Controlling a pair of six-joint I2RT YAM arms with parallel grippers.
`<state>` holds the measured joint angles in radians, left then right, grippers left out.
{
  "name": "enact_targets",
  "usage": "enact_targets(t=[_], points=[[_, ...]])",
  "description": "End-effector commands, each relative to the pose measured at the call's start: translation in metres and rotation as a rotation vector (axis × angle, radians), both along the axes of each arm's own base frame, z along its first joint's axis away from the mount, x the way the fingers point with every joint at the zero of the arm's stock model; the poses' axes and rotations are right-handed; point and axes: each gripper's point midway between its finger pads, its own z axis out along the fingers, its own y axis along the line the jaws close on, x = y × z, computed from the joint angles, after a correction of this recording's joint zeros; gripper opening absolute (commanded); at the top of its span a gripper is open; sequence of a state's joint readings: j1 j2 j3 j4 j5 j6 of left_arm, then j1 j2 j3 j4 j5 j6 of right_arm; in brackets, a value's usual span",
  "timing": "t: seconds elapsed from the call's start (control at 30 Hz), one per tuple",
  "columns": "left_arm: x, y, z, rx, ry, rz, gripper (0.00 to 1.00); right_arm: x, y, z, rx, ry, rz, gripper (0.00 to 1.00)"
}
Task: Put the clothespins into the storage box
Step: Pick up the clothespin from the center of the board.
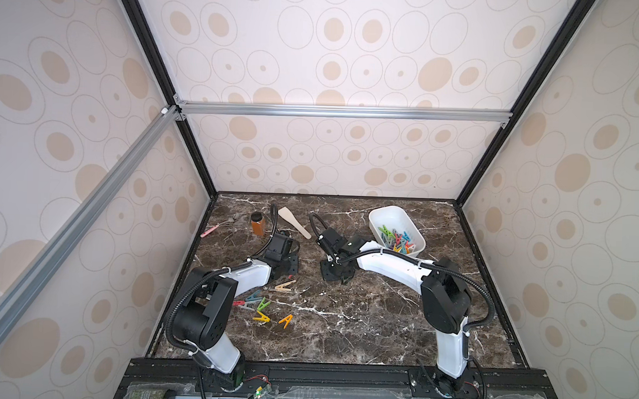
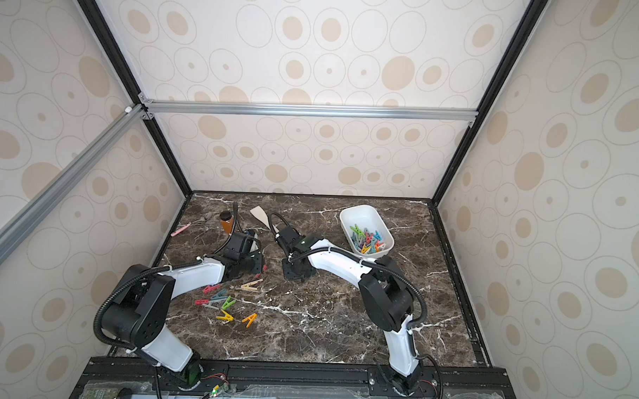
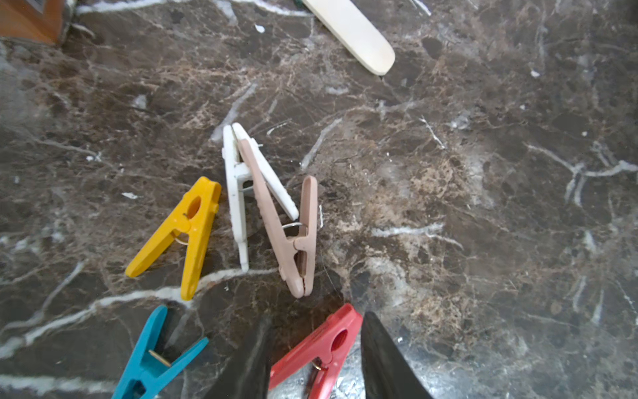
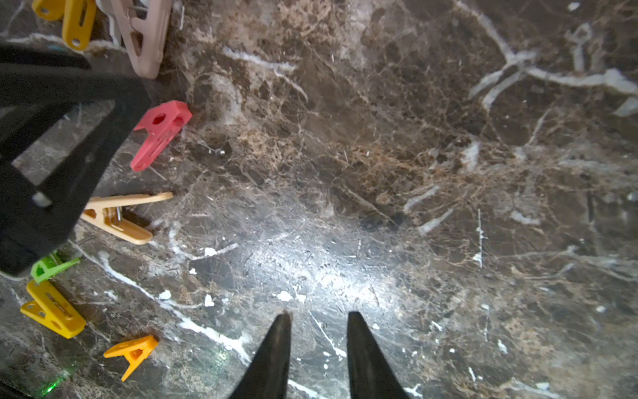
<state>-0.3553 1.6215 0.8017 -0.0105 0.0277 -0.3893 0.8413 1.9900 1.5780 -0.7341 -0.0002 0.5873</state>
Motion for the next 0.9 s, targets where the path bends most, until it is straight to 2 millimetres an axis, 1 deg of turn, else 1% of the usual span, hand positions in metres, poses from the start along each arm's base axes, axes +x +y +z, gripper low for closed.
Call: enact_targets(t=[0.0, 0.1, 0.27, 0.4, 0.53, 0.67, 0.73, 0.77, 0.87], points=[[0.003, -0.006, -0.006, -0.001, 0.016, -0.053, 0.43, -0.002, -0.002, -0.003, -0.013, 0.009, -0.007, 0.31], [-0.004, -0.004, -0.016, 0.016, 0.063, -0.052, 0.4, -0.001, -0.003, -0.001, -0.019, 0.003, -0.003, 0.31], [-0.015, 0.002, -0.022, 0.033, 0.073, -0.053, 0.39, 0.0, -0.005, 0.0, -0.022, -0.013, -0.011, 0.31], [-0.02, -0.003, -0.026, 0.022, 0.086, -0.067, 0.37, 0.0, -0.003, -0.002, -0.018, -0.003, -0.012, 0.31], [-0.017, 0.0, -0.031, 0.053, 0.09, -0.068, 0.36, -0.001, -0.005, -0.001, -0.018, -0.01, -0.017, 0.31], [-0.009, 0.007, -0.03, 0.148, 0.091, -0.057, 0.37, -0.002, -0.007, -0.001, -0.024, -0.011, -0.019, 0.31], [-0.007, 0.006, -0.029, 0.197, 0.089, -0.067, 0.37, -0.001, -0.009, -0.001, -0.028, -0.015, -0.021, 0.31], [-0.007, 0.004, -0.03, 0.213, 0.09, -0.076, 0.36, -0.001, -0.01, -0.001, -0.031, -0.018, -0.022, 0.31], [-0.009, 0.004, -0.034, 0.269, 0.103, -0.088, 0.3, 0.0, -0.012, 0.0, -0.033, -0.025, -0.027, 0.31]])
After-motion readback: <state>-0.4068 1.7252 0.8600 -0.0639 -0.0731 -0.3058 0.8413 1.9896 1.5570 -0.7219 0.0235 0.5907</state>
